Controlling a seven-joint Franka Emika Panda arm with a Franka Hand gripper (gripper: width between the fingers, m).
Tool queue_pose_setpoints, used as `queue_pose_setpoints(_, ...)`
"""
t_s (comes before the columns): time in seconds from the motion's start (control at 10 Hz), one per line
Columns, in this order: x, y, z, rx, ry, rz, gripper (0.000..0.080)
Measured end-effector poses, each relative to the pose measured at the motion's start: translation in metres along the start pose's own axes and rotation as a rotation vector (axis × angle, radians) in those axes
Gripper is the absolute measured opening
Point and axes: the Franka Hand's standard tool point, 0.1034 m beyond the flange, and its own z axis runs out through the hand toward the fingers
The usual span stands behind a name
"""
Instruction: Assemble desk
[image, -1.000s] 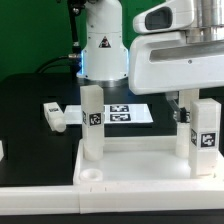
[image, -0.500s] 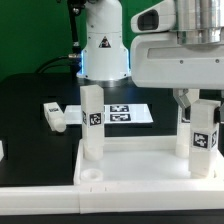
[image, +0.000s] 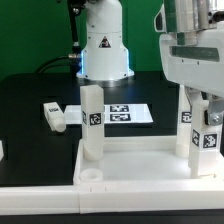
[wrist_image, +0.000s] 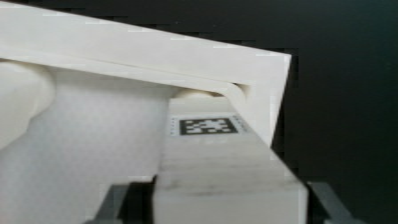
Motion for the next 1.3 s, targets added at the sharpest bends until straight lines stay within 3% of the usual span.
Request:
queue_pose_setpoints(0.1,0.001,0.000,0.000,0.000,0.004,-0.052,0.0289)
queue_pose_setpoints(0.2,0.007,-0.002,-0.001,0.010,0.013,-0.290,0.0358)
queue_pose_setpoints(0.3,0.008,-0.004,-0.001,0.008,0.018,-0.510,0.0358)
queue_pose_setpoints(0.4,0.008,-0.003,-0.001,0.007,0.018,-0.533,0.0555)
queue_pose_setpoints(0.5,0.008,-0.003,-0.001,0.007,0.018,-0.578,0.0628)
queue_pose_setpoints(0.7,0.008,-0.003,-0.001,0.003,0.021,-0.754,0.0645)
queue_pose_setpoints(0.8,0.002,-0.004,-0.002,-0.029,0.044,-0.942,0.0645)
queue_pose_setpoints(1.0,-0.003,-0.005,-0.003,-0.041,0.048,-1.328,0.0649)
queue_pose_setpoints(1.2,-0.004,-0.003,-0.002,-0.040,0.047,-1.300,0.0649)
queue_pose_setpoints(1.3,-0.003,-0.003,-0.002,-0.042,0.048,-1.308,0.0547)
